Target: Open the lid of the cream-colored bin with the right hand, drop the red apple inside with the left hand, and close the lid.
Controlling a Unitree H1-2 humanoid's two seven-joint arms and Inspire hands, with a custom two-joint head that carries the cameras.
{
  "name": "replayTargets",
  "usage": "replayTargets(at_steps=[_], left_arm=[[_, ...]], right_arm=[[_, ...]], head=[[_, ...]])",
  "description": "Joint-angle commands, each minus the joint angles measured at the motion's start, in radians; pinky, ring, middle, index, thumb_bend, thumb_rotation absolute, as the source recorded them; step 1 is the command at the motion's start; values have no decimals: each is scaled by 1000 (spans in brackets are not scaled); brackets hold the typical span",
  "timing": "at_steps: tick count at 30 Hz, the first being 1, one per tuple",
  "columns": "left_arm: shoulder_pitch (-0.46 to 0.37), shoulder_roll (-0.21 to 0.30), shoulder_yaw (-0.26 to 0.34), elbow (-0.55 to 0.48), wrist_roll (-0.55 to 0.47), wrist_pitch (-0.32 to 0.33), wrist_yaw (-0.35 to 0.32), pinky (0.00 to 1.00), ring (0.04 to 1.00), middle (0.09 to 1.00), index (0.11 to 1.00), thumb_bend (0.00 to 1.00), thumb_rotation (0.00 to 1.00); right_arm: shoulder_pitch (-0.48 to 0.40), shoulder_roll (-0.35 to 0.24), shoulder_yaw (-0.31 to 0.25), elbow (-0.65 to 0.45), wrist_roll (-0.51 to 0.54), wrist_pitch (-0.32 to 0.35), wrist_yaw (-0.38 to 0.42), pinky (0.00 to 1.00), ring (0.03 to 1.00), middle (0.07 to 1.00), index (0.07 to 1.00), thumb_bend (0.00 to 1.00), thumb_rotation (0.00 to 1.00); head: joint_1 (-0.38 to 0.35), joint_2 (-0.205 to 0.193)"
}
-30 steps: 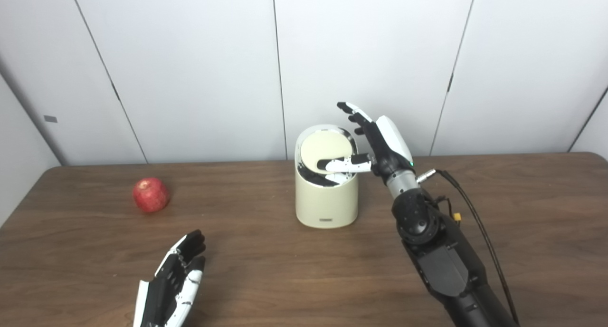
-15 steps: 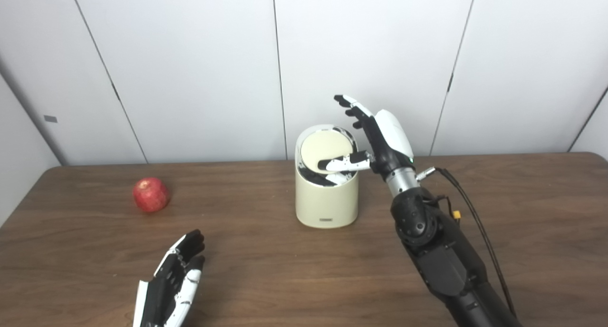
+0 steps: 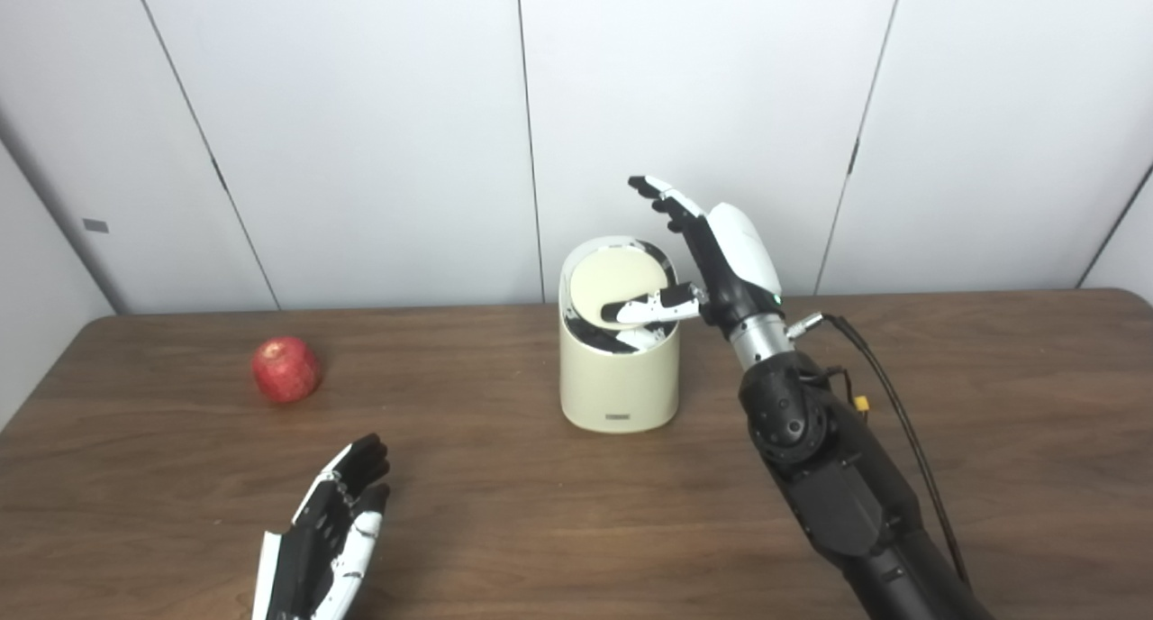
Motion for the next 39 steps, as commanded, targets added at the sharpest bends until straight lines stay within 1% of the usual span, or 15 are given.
replayTargets(at_steps=[1,7,14,19,22,24,25,27,28,29,30,31,33,36,39], left_arm=[[48,-32,-11,52,2,-17,-1,805,841,844,846,518,587],[49,-33,-10,54,-6,-24,-4,817,850,854,854,526,605],[49,-32,-11,52,-4,-30,-7,818,847,848,852,491,620],[51,-34,-11,51,-6,-33,-8,817,848,849,852,500,620],[52,-36,-11,44,-8,-25,-8,816,845,847,850,491,609],[53,-37,-12,39,-4,-18,-6,817,846,848,854,484,603],[54,-37,-13,38,0,-17,-6,818,847,849,855,481,600],[55,-36,-15,40,2,-19,-7,822,852,853,857,471,597],[55,-37,-15,40,0,-19,-8,824,853,854,858,469,596],[54,-37,-14,41,-1,-18,-8,820,848,852,856,464,584],[55,-38,-14,39,-2,-13,-7,819,847,851,855,463,580],[55,-40,-13,37,-4,-11,-6,817,844,848,853,464,576],[54,-40,-12,37,-6,-11,-7,818,843,846,854,457,562],[53,-41,-11,42,-13,-16,-9,821,844,845,854,456,553],[52,-39,-10,51,-17,-27,-13,822,844,849,860,443,555]], right_arm=[[-41,1,-4,-13,-9,-2,-7,748,829,858,857,932,150],[-42,-9,7,-12,-21,-9,-2,741,827,856,859,942,140],[-52,-42,46,-13,-68,-12,10,741,825,855,865,983,103],[-52,-37,38,-10,-48,-18,7,735,821,852,859,988,105],[-42,-17,4,-25,10,-16,9,755,834,862,855,935,162],[-37,-2,-26,-37,59,-18,13,760,840,863,852,875,203],[-33,14,-59,-55,104,2,20,760,840,862,851,855,214],[-28,36,-109,-87,170,43,39,726,832,858,846,782,324],[-24,50,-147,-120,226,90,61,721,831,858,846,766,351],[-22,58,-171,-142,262,122,77,744,835,859,843,730,461],[-21,67,-200,-165,308,155,95,752,837,859,843,717,499],[-19,76,-235,-187,369,183,113,755,845,864,846,704,523],[-14,83,-278,-217,445,222,138,784,851,868,854,659,505],[-2,68,-292,-241,473,243,157,794,844,866,859,617,496],[37,50,-287,-302,478,279,169,783,833,855,852,557,538]], head=[[-1,3],[-2,4],[-1,7],[-2,11],[-1,11],[-1,11],[-1,11],[-1,11],[-1,11],[-1,11],[-3,10],[-4,10],[-5,10],[-5,10],[-7,12]])
